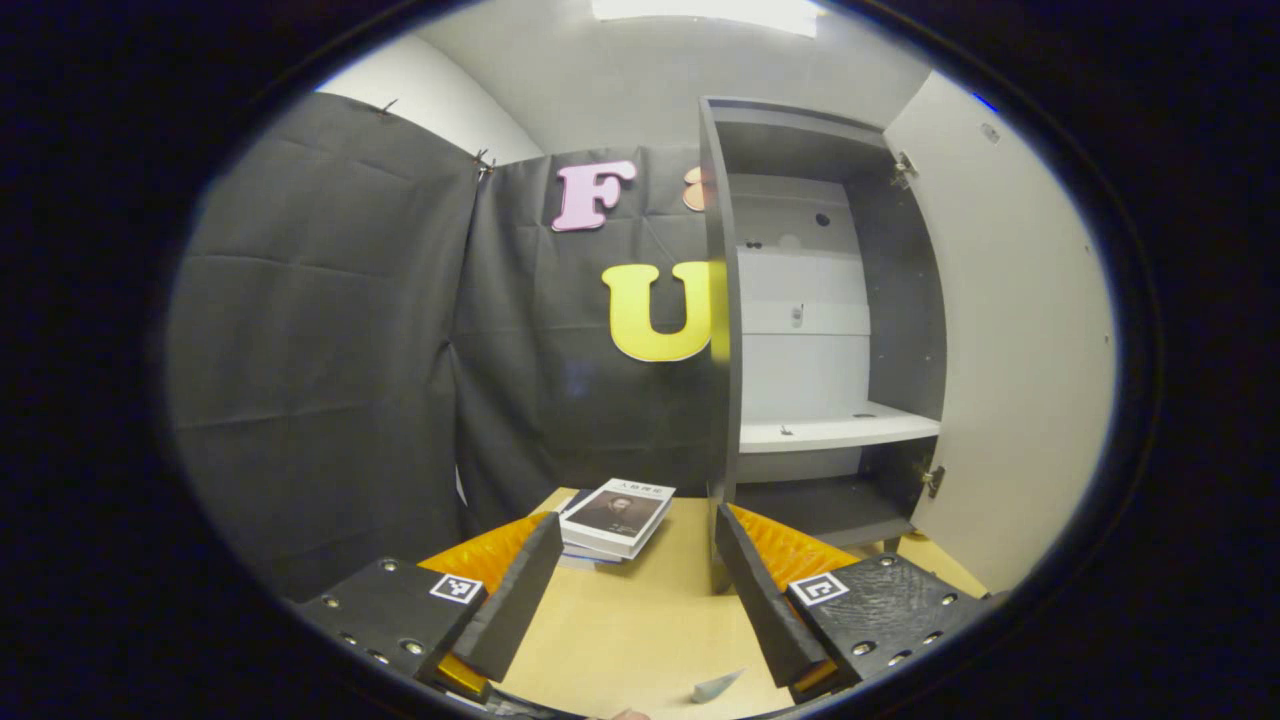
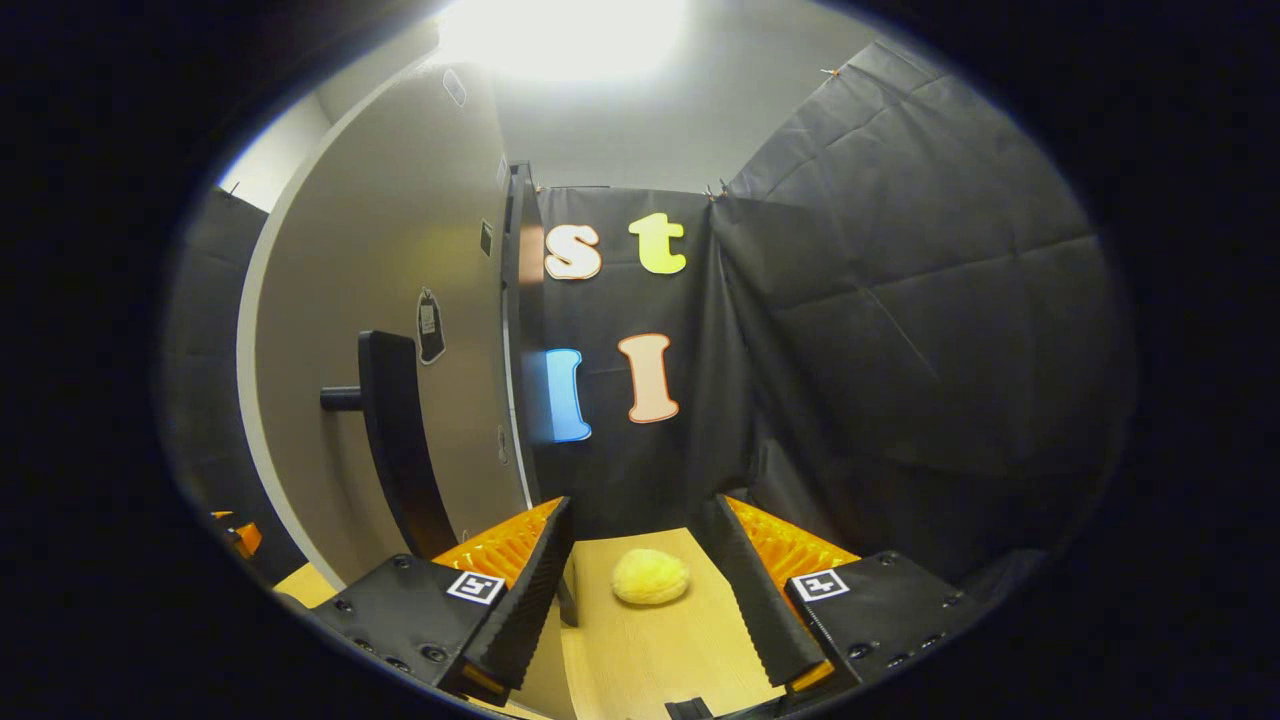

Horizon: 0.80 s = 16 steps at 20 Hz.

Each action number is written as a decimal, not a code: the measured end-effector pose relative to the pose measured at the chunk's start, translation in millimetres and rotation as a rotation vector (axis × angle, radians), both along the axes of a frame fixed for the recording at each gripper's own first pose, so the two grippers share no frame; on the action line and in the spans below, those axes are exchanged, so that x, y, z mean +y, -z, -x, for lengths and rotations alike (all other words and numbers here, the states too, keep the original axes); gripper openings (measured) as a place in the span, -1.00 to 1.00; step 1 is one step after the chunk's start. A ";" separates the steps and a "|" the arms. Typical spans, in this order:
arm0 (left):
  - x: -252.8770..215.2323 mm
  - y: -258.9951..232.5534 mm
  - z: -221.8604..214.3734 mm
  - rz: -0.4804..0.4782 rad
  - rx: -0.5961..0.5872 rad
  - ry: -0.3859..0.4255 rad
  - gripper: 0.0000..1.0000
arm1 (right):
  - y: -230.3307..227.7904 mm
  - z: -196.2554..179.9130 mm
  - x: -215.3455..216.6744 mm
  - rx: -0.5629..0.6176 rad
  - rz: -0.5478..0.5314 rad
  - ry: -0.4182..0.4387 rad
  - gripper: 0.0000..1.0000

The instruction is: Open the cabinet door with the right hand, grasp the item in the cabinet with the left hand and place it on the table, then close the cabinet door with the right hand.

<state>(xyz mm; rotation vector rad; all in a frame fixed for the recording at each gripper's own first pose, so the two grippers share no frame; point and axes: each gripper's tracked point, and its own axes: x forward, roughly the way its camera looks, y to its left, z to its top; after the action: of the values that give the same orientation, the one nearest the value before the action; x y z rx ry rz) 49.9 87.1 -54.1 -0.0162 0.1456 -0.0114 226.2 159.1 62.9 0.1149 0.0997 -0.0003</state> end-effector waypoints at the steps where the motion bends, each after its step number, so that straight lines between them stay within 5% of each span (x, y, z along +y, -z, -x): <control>1: 3.5 0.5 -1.5 -0.002 -0.002 0.003 0.85 | 0.7 1.2 4.4 0.004 -0.003 0.002 0.77; 15: 57.7 20.0 -21.1 0.016 0.018 0.036 0.89 | -3.8 14.5 100.3 -0.001 -0.017 -0.075 0.66; 16: 60.7 20.7 -21.3 0.015 0.019 0.040 0.89 | -3.9 14.5 108.7 -0.001 -0.022 -0.084 0.77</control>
<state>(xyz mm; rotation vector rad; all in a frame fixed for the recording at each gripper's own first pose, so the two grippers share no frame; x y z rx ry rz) 71.1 147.9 -74.7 -0.0281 0.1652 -0.0525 211.6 267.8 66.8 0.1327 0.1031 0.0844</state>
